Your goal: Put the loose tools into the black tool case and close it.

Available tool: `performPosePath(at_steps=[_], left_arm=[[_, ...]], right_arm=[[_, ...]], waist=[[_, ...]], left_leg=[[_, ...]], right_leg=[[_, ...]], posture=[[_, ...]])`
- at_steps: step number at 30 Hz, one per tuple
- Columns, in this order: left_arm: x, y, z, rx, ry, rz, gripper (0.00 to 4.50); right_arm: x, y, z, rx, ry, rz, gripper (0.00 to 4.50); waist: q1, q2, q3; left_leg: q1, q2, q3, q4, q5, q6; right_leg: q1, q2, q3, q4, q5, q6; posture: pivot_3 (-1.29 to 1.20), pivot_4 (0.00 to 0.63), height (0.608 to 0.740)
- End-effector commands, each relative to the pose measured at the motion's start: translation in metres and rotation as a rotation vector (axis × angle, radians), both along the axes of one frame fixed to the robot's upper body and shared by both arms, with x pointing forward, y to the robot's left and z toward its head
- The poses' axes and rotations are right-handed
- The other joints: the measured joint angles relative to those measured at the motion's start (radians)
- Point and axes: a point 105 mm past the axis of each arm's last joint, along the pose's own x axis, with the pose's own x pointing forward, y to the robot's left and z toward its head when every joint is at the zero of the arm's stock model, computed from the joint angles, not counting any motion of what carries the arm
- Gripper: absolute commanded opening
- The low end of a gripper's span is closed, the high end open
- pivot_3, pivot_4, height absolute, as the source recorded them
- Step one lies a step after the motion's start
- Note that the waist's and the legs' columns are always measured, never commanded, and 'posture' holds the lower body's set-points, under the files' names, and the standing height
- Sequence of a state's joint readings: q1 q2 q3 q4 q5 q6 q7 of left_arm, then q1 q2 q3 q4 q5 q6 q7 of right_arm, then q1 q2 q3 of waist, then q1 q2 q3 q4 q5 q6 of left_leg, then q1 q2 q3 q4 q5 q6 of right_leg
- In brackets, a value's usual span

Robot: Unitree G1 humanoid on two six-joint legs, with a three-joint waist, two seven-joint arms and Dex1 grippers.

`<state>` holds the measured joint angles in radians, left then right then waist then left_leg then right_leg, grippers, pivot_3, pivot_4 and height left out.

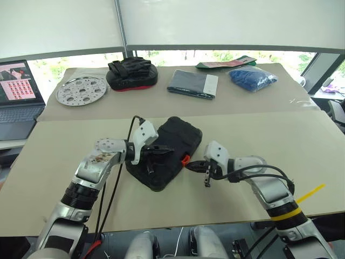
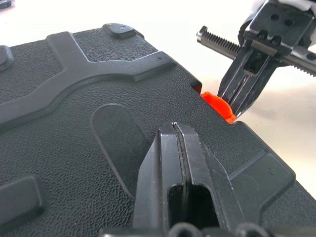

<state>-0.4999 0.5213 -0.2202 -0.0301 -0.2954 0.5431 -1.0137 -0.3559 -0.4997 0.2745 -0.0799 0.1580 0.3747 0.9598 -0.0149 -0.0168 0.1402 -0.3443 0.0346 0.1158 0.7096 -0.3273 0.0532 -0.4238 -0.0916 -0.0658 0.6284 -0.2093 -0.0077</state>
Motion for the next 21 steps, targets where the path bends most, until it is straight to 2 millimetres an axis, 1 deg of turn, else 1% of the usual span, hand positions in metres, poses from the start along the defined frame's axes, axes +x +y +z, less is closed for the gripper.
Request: performPosePath(at_steps=[1, 7, 10, 11, 12, 14, 15, 16, 17, 18, 19, 21], left_arm=[[-0.014, 0.005, -0.057, 0.105, 0.217, 0.026, 0.02], [-0.017, 0.006, -0.061, 0.108, 0.225, 0.029, 0.02], [-0.018, 0.009, -0.06, 0.087, 0.2, 0.038, 0.02], [-0.018, 0.012, -0.054, 0.057, 0.153, 0.032, 0.02], [-0.016, 0.014, -0.037, -0.017, 0.059, 0.027, 0.02], [-0.019, 0.023, -0.008, -0.16, -0.05, 0.033, 0.02], [-0.02, 0.027, 0.001, -0.199, -0.098, 0.039, 0.26], [-0.024, 0.034, 0.006, -0.222, -0.109, 0.052, 0.54], [-0.026, 0.042, 0.01, -0.225, -0.137, 0.066, 0.68], [-0.03, 0.053, 0.013, -0.219, -0.16, 0.086, 1.17], [-0.034, 0.063, 0.014, -0.21, -0.178, 0.11, 1.44], [-0.043, 0.089, 0.013, -0.171, -0.198, 0.178, 2.29]], right_arm=[[0.005, 0.014, 0.034, 0.071, -0.138, 0.042, 0.0], [0.006, 0.013, 0.036, 0.077, -0.16, 0.038, 0.0], [0.003, 0.011, 0.034, 0.078, -0.162, 0.043, 0.0], [0.0, 0.007, 0.034, 0.091, -0.16, 0.042, 0.0], [-0.005, -0.001, 0.037, 0.113, -0.157, 0.041, 0.0], [-0.011, -0.017, 0.041, 0.147, -0.145, 0.015, 0.0], [-0.014, -0.023, 0.043, 0.157, -0.145, 0.01, 0.29], [-0.015, -0.03, 0.044, 0.158, -0.148, -0.006, 0.6], [-0.017, -0.037, 0.045, 0.152, -0.147, -0.014, 0.75], [-0.018, -0.046, 0.045, 0.14, -0.157, -0.031, 1.19], [-0.02, -0.055, 0.045, 0.127, -0.165, -0.047, 1.43], [-0.021, -0.074, 0.049, 0.106, -0.209, -0.078, 2.23]], waist=[[0.0, 0.0, 0.0], [0.0, 0.0, 0.0], [0.0, 0.0, 0.0], [0.0, 0.0, 0.0], [-0.001, 0.0, 0.0], [-0.002, 0.0, 0.0], [-0.003, 0.0, 0.0], [-0.002, 0.0, 0.0], [-0.001, 0.0, 0.0], [0.001, 0.0, 0.0], [0.002, 0.0, 0.0], [0.002, 0.0, 0.0]], left_leg=[[0.0, 0.0, 0.0, 0.0, 0.0, 0.0], [0.0, 0.0, 0.0, 0.0, 0.0, 0.0], [0.0, 0.0, 0.0, 0.0, 0.0, 0.0], [0.0, 0.0, 0.0, 0.0, 0.0, 0.0], [0.0, 0.0, 0.0, -0.001, 0.0, 0.0], [0.0, 0.0, 0.0, -0.006, 0.0, 0.0], [0.0, 0.0, 0.0, -0.009, 0.001, -0.001], [0.0, 0.001, 0.0, -0.011, 0.001, -0.002], [0.0, 0.001, 0.0, -0.012, 0.002, -0.004], [-0.001, 0.001, 0.0, -0.013, 0.007, -0.012], [-0.002, 0.001, 0.0, -0.014, 0.007, -0.012], [-0.004, 0.001, 0.0, -0.016, 0.007, -0.012]], right_leg=[[0.0, 0.0, 0.0, 0.0, 0.0, 0.0], [0.0, 0.0, 0.0, 0.0, 0.0, 0.0], [-0.001, 0.0, 0.0, 0.0, 0.0, 0.0], [-0.001, -0.001, 0.0, 0.0, 0.0, 0.0], [-0.001, -0.001, 0.0, 0.0, 0.0, 0.0], [-0.002, -0.002, 0.002, -0.001, 0.0, -0.001], [-0.003, -0.003, 0.002, -0.002, 0.0, -0.001], [-0.004, -0.006, 0.002, -0.003, 0.0, -0.001], [-0.004, -0.007, 0.001, -0.003, 0.0, -0.002], [-0.005, -0.006, 0.0, -0.004, -0.001, -0.002], [-0.005, -0.005, -0.001, -0.005, -0.001, -0.003], [-0.008, -0.002, -0.002, -0.006, -0.002, -0.003]], posture=[[0.0, 0.15, 0.74], [0.0, 0.15, 0.74], [0.0, 0.15, 0.74], [0.0, 0.15, 0.74], [0.0, 0.15, 0.74], [0.0, 0.15, 0.74], [0.0, 0.15, 0.74], [0.0, 0.15, 0.74], [0.0, 0.15, 0.74], [0.0, 0.15, 0.74], [0.0, 0.15, 0.74], [0.0, 0.15, 0.74]])
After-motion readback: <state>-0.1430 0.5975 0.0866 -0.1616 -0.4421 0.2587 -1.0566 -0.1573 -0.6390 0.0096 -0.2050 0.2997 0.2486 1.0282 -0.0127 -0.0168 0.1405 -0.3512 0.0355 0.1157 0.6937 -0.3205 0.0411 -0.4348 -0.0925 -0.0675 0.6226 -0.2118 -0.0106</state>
